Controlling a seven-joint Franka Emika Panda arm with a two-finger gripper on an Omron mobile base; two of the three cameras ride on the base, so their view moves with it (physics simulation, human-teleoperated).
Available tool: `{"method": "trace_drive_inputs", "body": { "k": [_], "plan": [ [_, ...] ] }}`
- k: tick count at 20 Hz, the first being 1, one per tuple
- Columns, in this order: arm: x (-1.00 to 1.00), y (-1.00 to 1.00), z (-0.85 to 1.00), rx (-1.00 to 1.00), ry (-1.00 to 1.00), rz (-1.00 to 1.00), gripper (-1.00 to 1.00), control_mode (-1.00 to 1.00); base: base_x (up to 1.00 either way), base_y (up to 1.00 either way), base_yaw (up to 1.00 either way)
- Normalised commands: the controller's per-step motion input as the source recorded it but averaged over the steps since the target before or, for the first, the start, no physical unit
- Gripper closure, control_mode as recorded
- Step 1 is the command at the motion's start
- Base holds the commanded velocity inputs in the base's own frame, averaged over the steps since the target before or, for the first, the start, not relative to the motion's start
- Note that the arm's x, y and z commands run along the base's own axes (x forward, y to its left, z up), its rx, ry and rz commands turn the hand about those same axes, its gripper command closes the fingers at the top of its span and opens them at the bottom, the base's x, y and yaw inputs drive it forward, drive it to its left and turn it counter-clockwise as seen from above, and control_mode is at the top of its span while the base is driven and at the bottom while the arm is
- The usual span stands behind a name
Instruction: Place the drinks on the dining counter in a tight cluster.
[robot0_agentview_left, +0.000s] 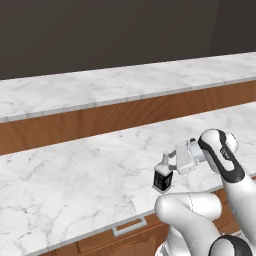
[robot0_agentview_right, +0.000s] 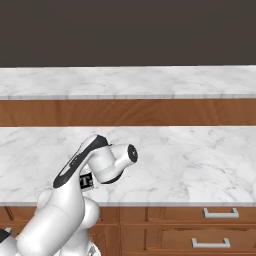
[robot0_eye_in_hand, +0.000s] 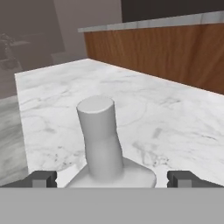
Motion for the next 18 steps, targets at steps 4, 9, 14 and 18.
{"method": "trace_drive_inputs", "body": {
  "k": [4, 9, 14, 18],
  "plan": [
    [0.11, 0.01, 0.0, 0.0, 0.0, 0.0, -1.0, -1.0, 0.0, 0.0, 0.0],
    [0.02, 0.0, 0.0, 0.0, 0.0, 0.0, -1.0, -1.0, 0.0, 0.0, 0.0],
    [0.0, 0.02, 0.0, 0.0, 0.0, 0.0, -1.0, -1.0, 0.0, 0.0, 0.0],
    [0.0, 0.06, 0.0, 0.0, 0.0, 0.0, -1.0, -1.0, 0.0, 0.0, 0.0]
  ]
}}
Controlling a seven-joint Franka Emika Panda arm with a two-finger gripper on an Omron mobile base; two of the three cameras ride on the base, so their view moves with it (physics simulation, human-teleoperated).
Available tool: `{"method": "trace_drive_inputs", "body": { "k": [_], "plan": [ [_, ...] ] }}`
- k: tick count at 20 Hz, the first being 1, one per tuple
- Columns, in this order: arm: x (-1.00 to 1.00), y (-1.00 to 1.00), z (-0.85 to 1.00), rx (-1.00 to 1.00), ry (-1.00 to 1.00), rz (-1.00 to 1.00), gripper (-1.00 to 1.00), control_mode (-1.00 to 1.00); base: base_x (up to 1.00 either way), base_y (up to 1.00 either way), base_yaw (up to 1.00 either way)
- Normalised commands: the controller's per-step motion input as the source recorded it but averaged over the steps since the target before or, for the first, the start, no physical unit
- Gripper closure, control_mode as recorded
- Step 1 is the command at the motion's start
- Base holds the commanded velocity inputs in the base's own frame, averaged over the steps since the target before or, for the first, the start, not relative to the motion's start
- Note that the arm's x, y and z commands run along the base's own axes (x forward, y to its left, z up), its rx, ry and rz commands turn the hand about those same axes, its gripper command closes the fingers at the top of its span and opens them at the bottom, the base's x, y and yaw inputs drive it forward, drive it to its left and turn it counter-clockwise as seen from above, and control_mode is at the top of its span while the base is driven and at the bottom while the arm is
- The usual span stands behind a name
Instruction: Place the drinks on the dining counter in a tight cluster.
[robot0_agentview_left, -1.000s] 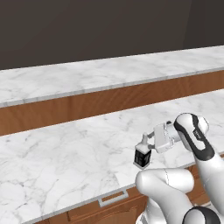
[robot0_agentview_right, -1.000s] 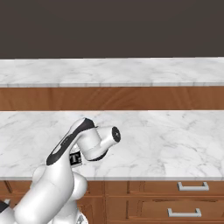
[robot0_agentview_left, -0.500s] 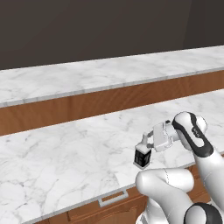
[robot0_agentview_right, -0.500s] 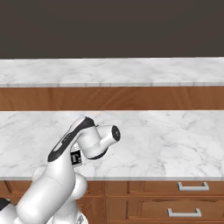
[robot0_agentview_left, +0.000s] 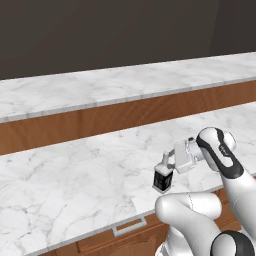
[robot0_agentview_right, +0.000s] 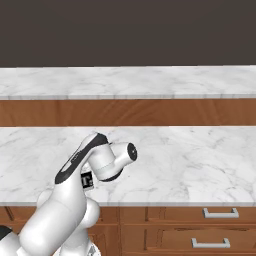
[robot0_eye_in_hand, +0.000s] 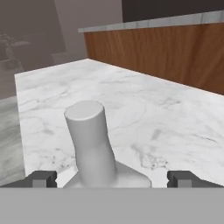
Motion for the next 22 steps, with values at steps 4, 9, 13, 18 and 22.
{"method": "trace_drive_inputs", "body": {
  "k": [4, 9, 13, 18, 22],
  "plan": [
    [0.0, 0.08, 0.0, 0.0, 0.0, 0.0, -1.0, -1.0, 0.0, 0.0, 0.0],
    [0.0, 0.06, 0.0, 0.0, 0.0, 0.0, -1.0, -1.0, 0.0, 0.0, 0.0],
    [0.0, 0.08, 0.0, 0.0, 0.0, 0.0, -1.0, -1.0, 0.0, 0.0, 0.0],
    [0.0, 0.09, 0.0, 0.0, 0.0, 0.0, -1.0, -1.0, 0.0, 0.0, 0.0],
    [0.0, 0.15, 0.0, 0.0, 0.0, 0.0, -1.0, -1.0, 0.0, 0.0, 0.0]
  ]
}}
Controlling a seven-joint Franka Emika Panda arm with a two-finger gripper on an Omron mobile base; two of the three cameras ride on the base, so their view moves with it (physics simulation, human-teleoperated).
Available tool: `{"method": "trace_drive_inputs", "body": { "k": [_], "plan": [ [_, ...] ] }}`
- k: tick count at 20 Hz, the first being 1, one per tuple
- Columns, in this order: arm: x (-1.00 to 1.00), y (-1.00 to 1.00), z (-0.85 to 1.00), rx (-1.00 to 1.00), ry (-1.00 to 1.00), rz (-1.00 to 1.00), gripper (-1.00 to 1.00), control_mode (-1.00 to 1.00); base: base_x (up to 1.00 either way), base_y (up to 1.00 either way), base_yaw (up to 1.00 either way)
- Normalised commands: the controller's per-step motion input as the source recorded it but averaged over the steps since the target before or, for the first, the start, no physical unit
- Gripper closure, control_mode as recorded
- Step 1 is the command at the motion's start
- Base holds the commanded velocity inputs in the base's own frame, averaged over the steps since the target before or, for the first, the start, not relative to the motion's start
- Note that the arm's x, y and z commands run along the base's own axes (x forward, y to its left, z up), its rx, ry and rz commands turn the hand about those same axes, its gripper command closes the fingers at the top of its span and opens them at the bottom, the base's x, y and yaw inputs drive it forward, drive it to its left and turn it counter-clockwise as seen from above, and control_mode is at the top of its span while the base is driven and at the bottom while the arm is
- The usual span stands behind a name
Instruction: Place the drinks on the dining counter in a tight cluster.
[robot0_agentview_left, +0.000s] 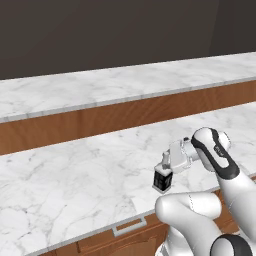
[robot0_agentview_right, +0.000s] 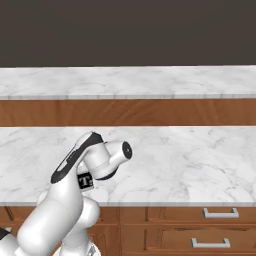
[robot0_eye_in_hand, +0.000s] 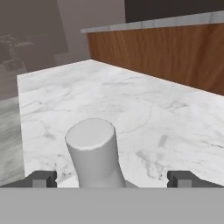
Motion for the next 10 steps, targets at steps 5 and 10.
{"method": "trace_drive_inputs", "body": {
  "k": [5, 10],
  "plan": [
    [0.0, 0.05, 0.0, 0.0, 0.0, 0.0, -1.0, -1.0, 0.0, 0.0, 0.0],
    [0.0, 0.0, 0.0, 0.0, 0.0, 0.0, -1.0, -1.0, 0.0, 0.0, 0.0]
  ]
}}
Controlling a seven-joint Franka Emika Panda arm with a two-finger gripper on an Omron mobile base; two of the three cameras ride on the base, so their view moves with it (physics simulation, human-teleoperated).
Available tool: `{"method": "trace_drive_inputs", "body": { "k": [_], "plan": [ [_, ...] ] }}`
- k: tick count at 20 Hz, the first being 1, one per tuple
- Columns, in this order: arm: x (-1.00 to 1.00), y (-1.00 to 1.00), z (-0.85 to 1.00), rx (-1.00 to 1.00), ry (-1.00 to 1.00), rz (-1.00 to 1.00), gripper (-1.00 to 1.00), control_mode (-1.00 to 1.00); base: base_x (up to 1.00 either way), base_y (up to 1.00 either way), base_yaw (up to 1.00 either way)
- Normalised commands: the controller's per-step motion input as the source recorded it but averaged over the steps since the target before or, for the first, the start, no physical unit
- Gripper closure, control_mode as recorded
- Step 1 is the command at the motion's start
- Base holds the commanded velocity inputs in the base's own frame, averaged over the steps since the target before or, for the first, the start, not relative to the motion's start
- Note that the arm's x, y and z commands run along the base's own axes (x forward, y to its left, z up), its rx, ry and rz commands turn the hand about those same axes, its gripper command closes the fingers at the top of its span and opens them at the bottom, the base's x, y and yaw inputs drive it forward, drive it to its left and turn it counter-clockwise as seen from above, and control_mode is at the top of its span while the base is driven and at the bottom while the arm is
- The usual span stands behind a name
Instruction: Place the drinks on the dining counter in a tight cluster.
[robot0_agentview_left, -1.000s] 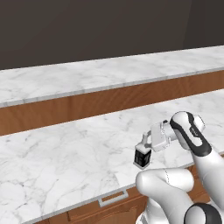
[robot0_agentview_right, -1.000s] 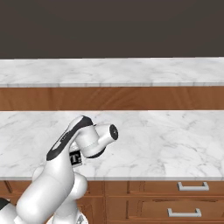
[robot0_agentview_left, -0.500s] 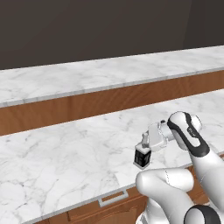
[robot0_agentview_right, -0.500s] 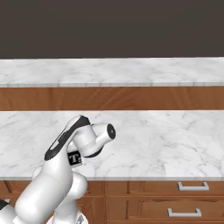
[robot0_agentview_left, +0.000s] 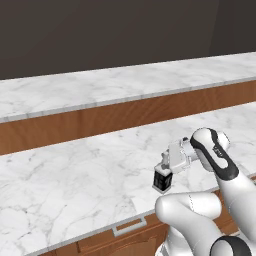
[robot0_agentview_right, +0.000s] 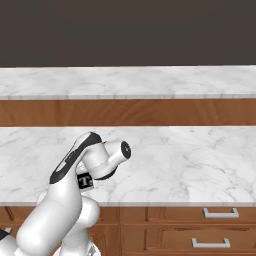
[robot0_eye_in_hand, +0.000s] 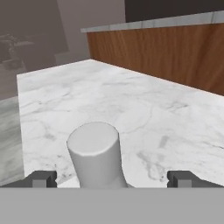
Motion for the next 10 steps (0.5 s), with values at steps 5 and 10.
{"method": "trace_drive_inputs", "body": {
  "k": [5, 10],
  "plan": [
    [0.0, 0.0, 0.0, 0.0, 0.0, 0.0, 1.0, -1.0, 0.0, 0.0, 0.0],
    [0.0, 0.0, 0.0, 0.0, 0.0, 0.0, 1.0, -1.0, 0.0, 0.0, 0.0]
  ]
}}
